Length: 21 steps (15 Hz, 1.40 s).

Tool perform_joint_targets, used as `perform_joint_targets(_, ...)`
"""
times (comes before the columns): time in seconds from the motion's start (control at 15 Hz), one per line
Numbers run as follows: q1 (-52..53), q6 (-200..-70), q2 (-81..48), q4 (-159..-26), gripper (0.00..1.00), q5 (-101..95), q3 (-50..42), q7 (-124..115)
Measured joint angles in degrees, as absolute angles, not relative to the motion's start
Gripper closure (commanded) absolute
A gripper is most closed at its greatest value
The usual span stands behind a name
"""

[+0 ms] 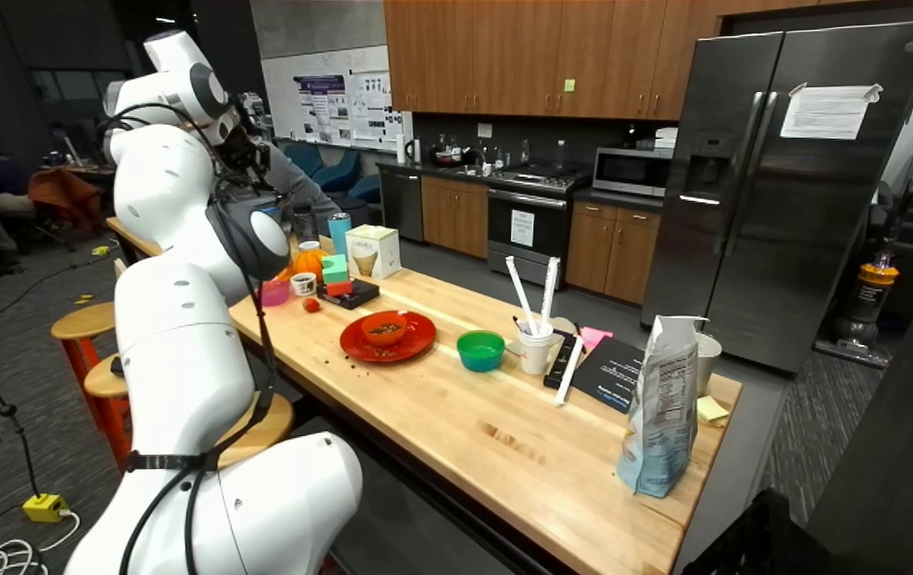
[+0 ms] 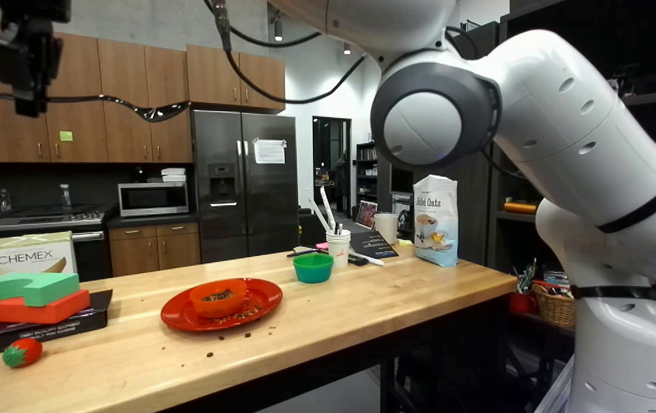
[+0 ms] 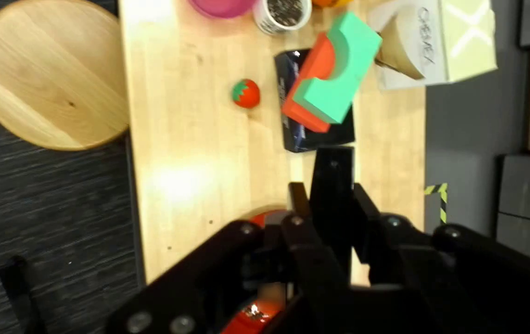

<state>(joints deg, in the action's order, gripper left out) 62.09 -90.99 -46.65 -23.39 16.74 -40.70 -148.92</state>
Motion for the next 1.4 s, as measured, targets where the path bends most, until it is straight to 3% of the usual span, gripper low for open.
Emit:
perform_joint_targets(0.27,68.09,-91.14,-43.05,-31.16,0.94,25.73,-59.41,-148.89)
perform_joint_targets(0.73,90.3,-94.1,-43.8,-54.08,0.94,46.01,-89.94,-148.69)
perform_joint_targets(1.27,114.98,-102.42,-53.71,-81.47,0.94,54.97,-100.72,-148.66)
perform_joint_targets(1.33,117.55,-102.94,-55.18,-84.63,0.76,54.89,-101.63,-148.65)
perform_joint_targets(1.4,119.82,-103.09,-56.61,-87.43,0.76,54.74,-102.64,-148.65)
